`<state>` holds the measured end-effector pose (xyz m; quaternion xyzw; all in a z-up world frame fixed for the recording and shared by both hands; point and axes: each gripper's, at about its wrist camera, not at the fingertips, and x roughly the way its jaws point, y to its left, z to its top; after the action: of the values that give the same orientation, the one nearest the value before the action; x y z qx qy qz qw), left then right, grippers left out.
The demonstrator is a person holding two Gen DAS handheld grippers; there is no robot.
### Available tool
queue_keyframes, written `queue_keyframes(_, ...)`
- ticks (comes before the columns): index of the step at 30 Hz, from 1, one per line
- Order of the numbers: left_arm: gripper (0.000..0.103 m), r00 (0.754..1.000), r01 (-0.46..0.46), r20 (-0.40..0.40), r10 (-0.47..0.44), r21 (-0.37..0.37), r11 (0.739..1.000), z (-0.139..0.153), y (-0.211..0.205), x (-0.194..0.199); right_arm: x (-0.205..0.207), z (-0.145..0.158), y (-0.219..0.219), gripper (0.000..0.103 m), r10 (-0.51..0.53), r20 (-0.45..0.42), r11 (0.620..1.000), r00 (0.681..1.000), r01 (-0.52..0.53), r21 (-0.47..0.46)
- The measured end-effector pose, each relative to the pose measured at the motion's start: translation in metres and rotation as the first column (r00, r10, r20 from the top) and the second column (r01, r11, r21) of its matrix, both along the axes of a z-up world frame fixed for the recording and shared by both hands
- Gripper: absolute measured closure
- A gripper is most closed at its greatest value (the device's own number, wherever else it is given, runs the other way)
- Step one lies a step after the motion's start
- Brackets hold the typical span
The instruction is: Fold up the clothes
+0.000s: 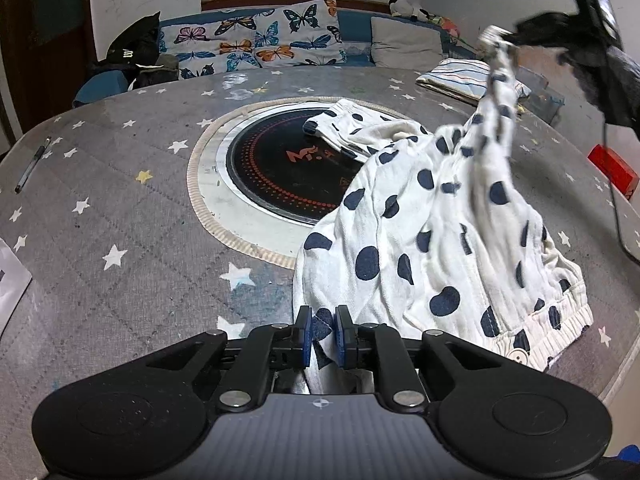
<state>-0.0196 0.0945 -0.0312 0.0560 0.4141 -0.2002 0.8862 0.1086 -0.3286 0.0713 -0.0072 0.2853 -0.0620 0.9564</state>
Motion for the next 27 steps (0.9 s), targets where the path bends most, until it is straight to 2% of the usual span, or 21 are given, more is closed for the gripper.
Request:
queue_keyframes(2,0.089,1.0,0.001,0.002,-0.001,0.001,1.0,0.0,0.0,0.0,-0.014,-0.004,-0.02,0.098,-0.046,-0.007,0.999,0.999,0.046,0.001)
queue_keyframes(8,0.089,1.0,0.021,0.006,-0.021,0.012,1.0,-0.001,-0.003,-0.002,-0.053,-0.032,-0.073,0.095,-0.172,-0.11,0.985,0.979,0.172,-0.012)
queue_keyframes(9,0.089,1.0,0.022,0.006,-0.022,0.015,1.0,-0.001,-0.004,-0.002,-0.058,-0.037,-0.077,0.093,-0.19,-0.127,0.982,0.974,0.189,-0.019)
queue_keyframes(11,0.088,1.0,0.025,0.008,-0.026,0.02,0.999,-0.001,-0.005,-0.003,-0.067,-0.049,-0.085,0.082,-0.226,-0.159,0.974,0.961,0.223,-0.034)
queue_keyframes(15,0.088,0.999,0.031,0.014,-0.031,0.029,0.999,0.001,-0.006,-0.006,-0.082,-0.057,-0.096,0.081,-0.278,-0.174,0.961,0.945,0.271,-0.061)
queue_keyframes(18,0.088,0.999,0.031,0.02,-0.031,0.028,0.999,0.004,-0.006,-0.008,-0.081,-0.053,-0.088,0.08,-0.246,-0.171,0.969,0.954,0.238,-0.067)
queue_keyframes(20,0.083,0.999,0.02,0.024,-0.021,0.029,0.999,0.005,-0.006,-0.006,-0.076,-0.05,-0.073,0.08,-0.186,-0.165,0.982,0.969,0.179,-0.055)
queue_keyframes(24,0.071,1.0,-0.002,0.021,0.001,0.024,1.0,0.006,-0.008,-0.003,-0.054,-0.054,-0.028,0.08,-0.023,-0.176,1.0,0.984,0.026,0.016)
queue_keyframes(27,0.063,1.0,-0.006,0.03,0.006,0.022,1.0,0.007,-0.011,0.0,-0.032,-0.061,0.023,0.079,0.113,-0.201,0.993,0.973,-0.104,0.054)
